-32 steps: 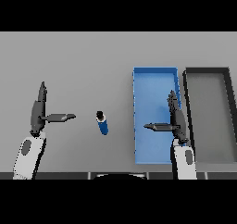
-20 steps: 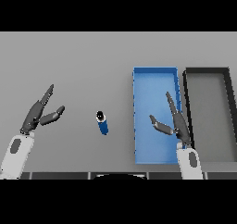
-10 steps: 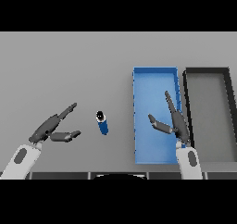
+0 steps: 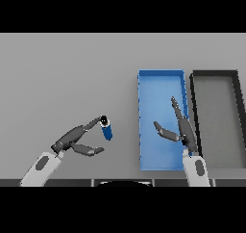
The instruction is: Pick up the blue pipe and place it into the blue bin.
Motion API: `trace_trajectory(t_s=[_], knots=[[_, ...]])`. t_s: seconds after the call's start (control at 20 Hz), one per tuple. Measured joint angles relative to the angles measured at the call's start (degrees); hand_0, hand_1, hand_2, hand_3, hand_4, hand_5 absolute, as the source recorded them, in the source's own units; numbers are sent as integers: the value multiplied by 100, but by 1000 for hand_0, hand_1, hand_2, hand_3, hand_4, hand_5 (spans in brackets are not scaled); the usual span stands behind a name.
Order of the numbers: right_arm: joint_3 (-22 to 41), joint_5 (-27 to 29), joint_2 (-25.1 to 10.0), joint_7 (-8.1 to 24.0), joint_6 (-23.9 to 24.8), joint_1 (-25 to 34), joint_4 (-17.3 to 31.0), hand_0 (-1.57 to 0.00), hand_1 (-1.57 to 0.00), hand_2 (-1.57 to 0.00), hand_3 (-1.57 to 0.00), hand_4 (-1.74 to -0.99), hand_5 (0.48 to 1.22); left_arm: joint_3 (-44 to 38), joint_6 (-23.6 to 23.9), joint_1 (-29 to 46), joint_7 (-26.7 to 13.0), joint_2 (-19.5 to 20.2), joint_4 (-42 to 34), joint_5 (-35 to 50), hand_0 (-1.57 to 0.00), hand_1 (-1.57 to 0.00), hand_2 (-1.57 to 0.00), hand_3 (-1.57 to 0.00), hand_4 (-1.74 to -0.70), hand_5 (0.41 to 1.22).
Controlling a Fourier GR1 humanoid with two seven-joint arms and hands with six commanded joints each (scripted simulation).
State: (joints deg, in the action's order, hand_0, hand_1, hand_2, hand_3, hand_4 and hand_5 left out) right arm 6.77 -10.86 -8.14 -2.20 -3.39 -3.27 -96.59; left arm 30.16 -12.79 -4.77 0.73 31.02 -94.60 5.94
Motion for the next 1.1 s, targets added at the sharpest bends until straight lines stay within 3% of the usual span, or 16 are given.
trace_trajectory(t_s=[0.15,0.25,0.4,0.6,0.75,0.85,0.9,0.95,1.1], knots=[[-88,82,-24,11,3,67,38,1,1,1,1,-1206,554,115,131,-127,161,-347,239,-180,1,1,1,1,-1131,488],[-26,38,16,-20,-1,18,13,1,1,1,1,-1207,551,116,220,-263,4,-622,532,-182,1,1,1,1,-1126,491],[-107,133,-44,-31,-58,63,74,1,1,1,1,-1202,549,123,250,-425,72,-1000,971,-161,1,1,1,1,-1138,497],[-85,115,-2,-53,-17,41,0,1,1,1,1,-1195,548,152,440,-575,475,-1251,1454,-452,1,1,-23,0,-1098,517],[-81,58,-37,8,-13,21,39,1,1,1,1,-1186,554,151,370,-632,657,-1552,1618,-285,1,-44,-166,-108,-1176,601],[-58,23,-25,-106,-3,-59,39,1,1,1,1,-1196,560,63,255,-708,525,-1758,1738,4,-39,-248,-417,-345,-1268,675],[-94,86,-20,-132,-26,-64,92,1,1,1,1,-1192,560,42,209,-704,561,-1815,1769,91,-179,-411,-578,-590,-1301,784],[-75,71,-6,-170,-19,-79,69,1,1,1,1,-1191,561,33,188,-672,580,-1858,1703,182,-418,-642,-777,-777,-1383,872],[-54,-1,-3,0,29,26,55,1,1,1,1,-1182,562,85,304,-604,631,-1981,1624,99,-981,-1095,-1164,-1112,-1551,1042]])
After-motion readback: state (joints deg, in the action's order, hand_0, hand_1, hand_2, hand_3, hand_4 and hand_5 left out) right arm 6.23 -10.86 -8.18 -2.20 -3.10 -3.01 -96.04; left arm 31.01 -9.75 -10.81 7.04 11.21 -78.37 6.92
